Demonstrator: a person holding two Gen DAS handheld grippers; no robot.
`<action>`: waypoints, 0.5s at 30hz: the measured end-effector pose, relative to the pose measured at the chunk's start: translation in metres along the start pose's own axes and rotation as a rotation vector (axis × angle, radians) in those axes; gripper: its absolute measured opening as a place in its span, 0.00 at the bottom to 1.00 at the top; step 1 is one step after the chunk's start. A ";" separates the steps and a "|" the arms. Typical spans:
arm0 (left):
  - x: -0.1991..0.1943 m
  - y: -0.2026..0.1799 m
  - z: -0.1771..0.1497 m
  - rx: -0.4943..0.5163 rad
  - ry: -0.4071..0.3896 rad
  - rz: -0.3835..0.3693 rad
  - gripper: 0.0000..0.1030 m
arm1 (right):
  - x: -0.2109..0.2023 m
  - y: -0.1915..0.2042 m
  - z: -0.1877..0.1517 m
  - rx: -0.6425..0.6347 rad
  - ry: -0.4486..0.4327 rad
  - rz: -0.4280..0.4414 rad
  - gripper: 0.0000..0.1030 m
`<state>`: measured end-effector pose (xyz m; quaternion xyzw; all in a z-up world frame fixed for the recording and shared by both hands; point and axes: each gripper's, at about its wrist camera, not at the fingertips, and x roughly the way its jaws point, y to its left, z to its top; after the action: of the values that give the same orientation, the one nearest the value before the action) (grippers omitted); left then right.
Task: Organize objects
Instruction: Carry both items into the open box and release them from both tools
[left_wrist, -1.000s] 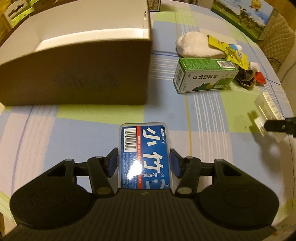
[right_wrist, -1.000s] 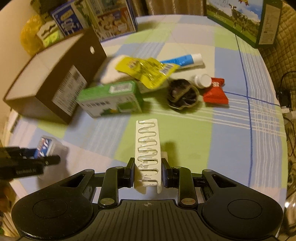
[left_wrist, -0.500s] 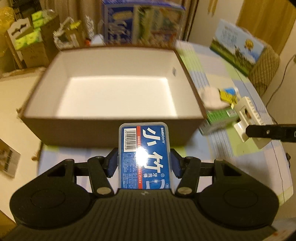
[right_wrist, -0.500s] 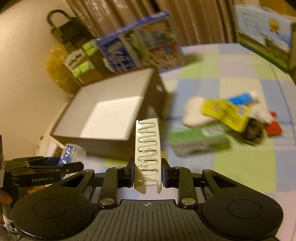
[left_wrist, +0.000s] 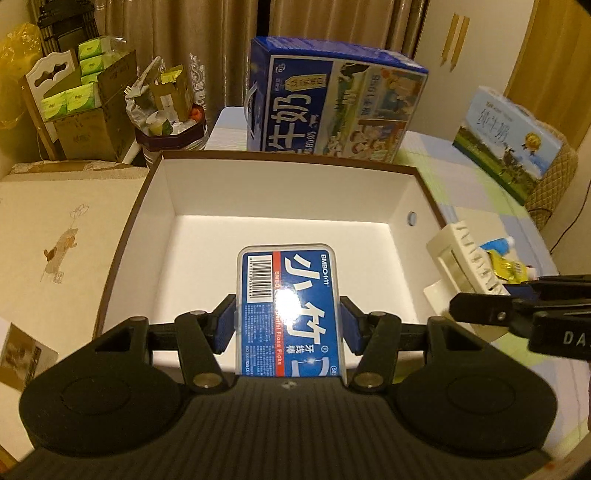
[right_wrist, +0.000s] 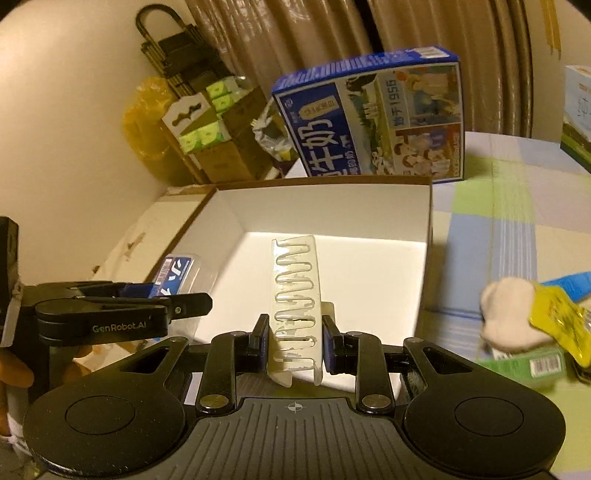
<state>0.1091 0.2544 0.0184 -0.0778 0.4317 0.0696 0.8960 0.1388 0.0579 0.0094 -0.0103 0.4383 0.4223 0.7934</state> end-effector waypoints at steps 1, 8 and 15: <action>0.006 0.003 0.003 -0.002 0.010 -0.003 0.51 | 0.008 0.001 0.003 0.002 0.004 -0.006 0.24; 0.057 0.020 0.022 -0.025 0.109 -0.024 0.51 | 0.064 -0.005 0.016 0.036 0.080 -0.068 0.24; 0.103 0.024 0.023 -0.028 0.214 -0.031 0.51 | 0.097 -0.021 0.015 0.076 0.159 -0.125 0.24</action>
<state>0.1852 0.2884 -0.0505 -0.1039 0.5227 0.0530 0.8445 0.1884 0.1147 -0.0568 -0.0411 0.5141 0.3529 0.7807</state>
